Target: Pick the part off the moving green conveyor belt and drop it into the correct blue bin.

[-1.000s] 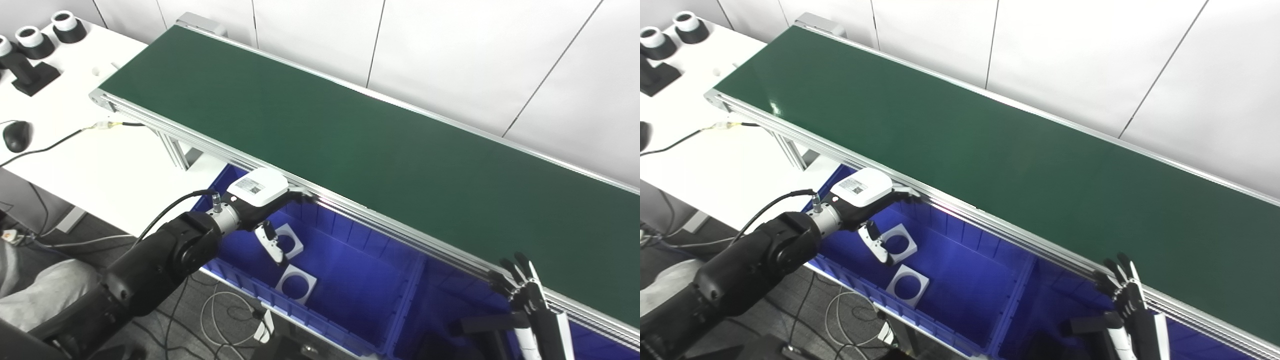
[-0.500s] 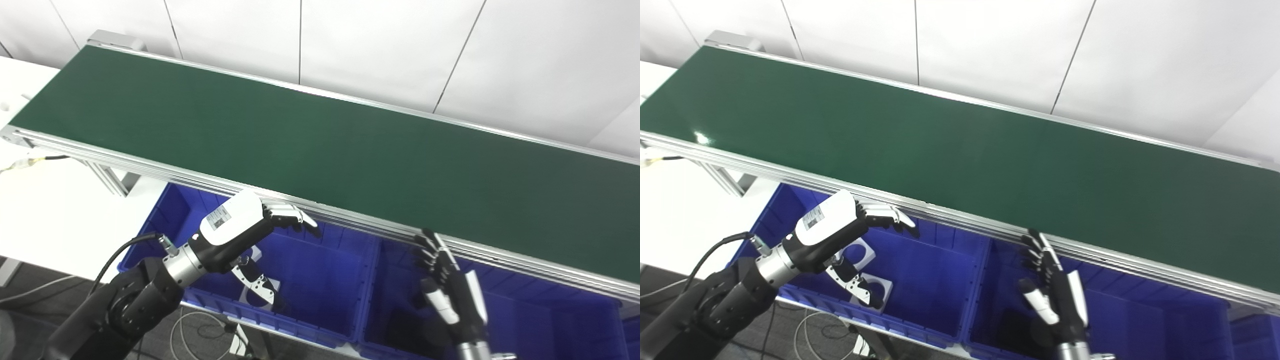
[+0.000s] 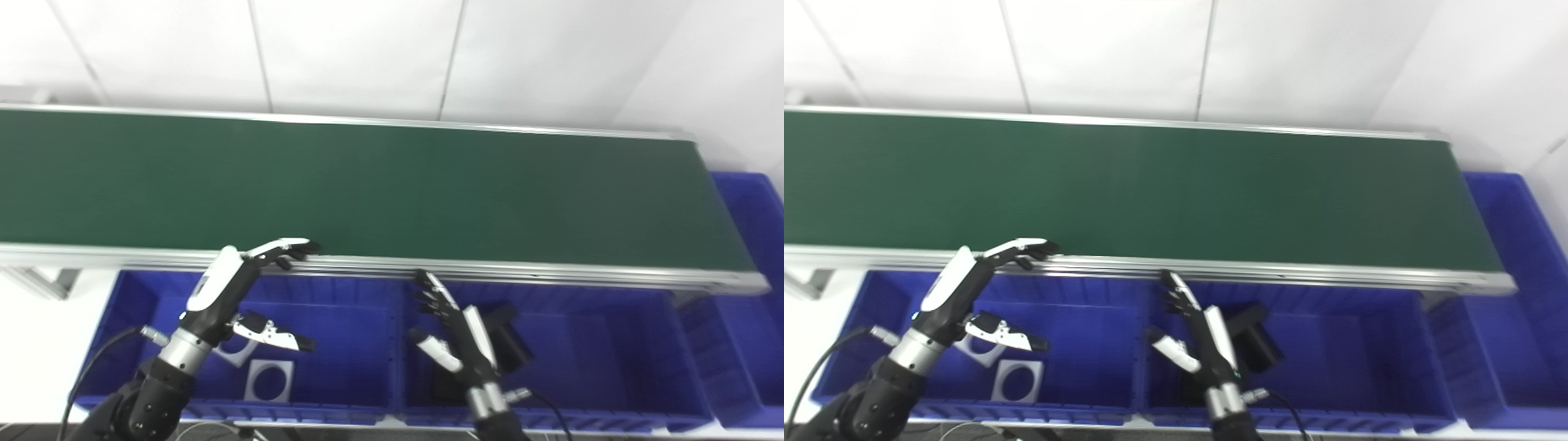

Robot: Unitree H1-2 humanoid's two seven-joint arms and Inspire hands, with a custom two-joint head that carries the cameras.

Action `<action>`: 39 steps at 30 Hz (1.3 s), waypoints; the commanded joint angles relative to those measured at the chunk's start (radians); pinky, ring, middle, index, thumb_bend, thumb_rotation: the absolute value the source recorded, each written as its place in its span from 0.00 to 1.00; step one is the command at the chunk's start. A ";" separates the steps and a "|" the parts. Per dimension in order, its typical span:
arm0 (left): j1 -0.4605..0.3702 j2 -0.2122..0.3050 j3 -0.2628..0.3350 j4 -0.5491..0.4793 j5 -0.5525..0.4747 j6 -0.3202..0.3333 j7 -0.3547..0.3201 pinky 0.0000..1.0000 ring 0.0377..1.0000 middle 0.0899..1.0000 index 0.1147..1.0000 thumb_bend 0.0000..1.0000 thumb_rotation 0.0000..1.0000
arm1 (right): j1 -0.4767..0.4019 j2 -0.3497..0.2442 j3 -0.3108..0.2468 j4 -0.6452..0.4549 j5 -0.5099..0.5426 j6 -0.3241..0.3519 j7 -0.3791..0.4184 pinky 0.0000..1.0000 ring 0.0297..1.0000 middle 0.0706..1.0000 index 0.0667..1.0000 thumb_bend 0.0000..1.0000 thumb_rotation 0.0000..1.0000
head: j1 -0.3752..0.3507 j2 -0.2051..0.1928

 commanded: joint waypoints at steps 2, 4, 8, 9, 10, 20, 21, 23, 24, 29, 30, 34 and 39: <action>-0.037 -0.040 -0.014 0.036 -0.064 -0.020 0.015 0.75 0.81 0.80 0.78 0.98 0.45 | -0.031 0.005 0.033 0.002 -0.002 -0.048 -0.045 0.77 0.83 0.91 0.91 0.91 0.91 | -0.018 -0.016; -0.037 -0.064 -0.020 0.065 -0.095 -0.020 -0.008 0.79 0.84 0.83 0.81 0.97 0.47 | -0.037 -0.002 0.049 0.011 0.000 -0.048 -0.068 0.77 0.83 0.91 0.91 0.91 0.90 | -0.020 -0.022; -0.026 -0.107 -0.027 0.099 -0.138 -0.020 -0.066 0.85 0.91 0.90 0.84 0.98 0.50 | -0.039 -0.022 0.076 0.015 0.002 -0.048 -0.101 0.76 0.82 0.91 0.91 0.89 0.89 | 0.009 -0.024; -0.022 -0.116 -0.029 0.104 -0.144 -0.020 -0.082 0.86 0.92 0.91 0.83 0.99 0.50 | -0.036 -0.029 0.078 0.010 0.006 -0.048 -0.101 0.76 0.82 0.91 0.91 0.89 0.89 | 0.020 -0.022; -0.016 -0.125 -0.031 0.107 -0.146 -0.020 -0.092 0.87 0.92 0.92 0.83 0.99 0.49 | -0.032 -0.035 0.079 0.004 0.010 -0.048 -0.099 0.76 0.83 0.91 0.91 0.90 0.89 | 0.033 -0.022; 0.031 -0.200 -0.015 0.089 -0.133 -0.020 -0.099 0.91 0.95 0.95 0.86 0.96 0.44 | 0.011 -0.100 0.068 -0.056 0.051 -0.048 -0.068 0.77 0.83 0.89 0.93 0.92 0.92 | 0.186 -0.004; 0.034 -0.206 -0.014 0.086 -0.132 -0.020 -0.101 0.90 0.94 0.94 0.86 0.95 0.43 | 0.015 -0.107 0.069 -0.064 0.054 -0.048 -0.067 0.77 0.83 0.89 0.93 0.91 0.92 | 0.213 -0.002; 0.039 -0.216 -0.012 0.081 -0.134 -0.020 -0.109 0.88 0.92 0.94 0.85 0.97 0.44 | 0.023 -0.115 0.068 -0.076 0.060 -0.048 -0.065 0.77 0.83 0.88 0.93 0.89 0.91 | 0.237 0.000; 0.042 -0.220 -0.010 0.078 -0.135 -0.020 -0.114 0.87 0.92 0.93 0.85 0.98 0.44 | 0.025 -0.118 0.068 -0.080 0.062 -0.048 -0.064 0.77 0.83 0.88 0.93 0.89 0.91 | 0.237 0.000; 0.058 -0.252 -0.003 0.062 -0.141 -0.020 -0.133 0.86 0.92 0.93 0.85 0.96 0.48 | 0.039 -0.137 0.068 -0.112 0.077 -0.048 -0.063 0.77 0.83 0.88 0.92 0.88 0.91 | 0.307 0.004; 0.064 -0.265 0.005 0.062 -0.151 -0.020 -0.139 0.86 0.92 0.93 0.85 0.94 0.50 | 0.041 -0.140 0.068 -0.118 0.079 -0.048 -0.067 0.77 0.83 0.88 0.91 0.88 0.91 | 0.328 0.003; 0.075 -0.298 0.025 0.075 -0.160 -0.020 -0.155 0.87 0.93 0.93 0.86 0.89 0.54 | 0.044 -0.152 0.072 -0.131 0.086 -0.048 -0.074 0.76 0.83 0.88 0.90 0.88 0.92 | 0.365 0.004; 0.081 -0.327 0.049 0.099 -0.181 -0.020 -0.196 0.87 0.91 0.93 0.85 0.89 0.54 | 0.049 -0.163 0.079 -0.148 0.079 -0.048 -0.084 0.77 0.85 0.88 0.90 0.90 0.93 | 0.384 0.008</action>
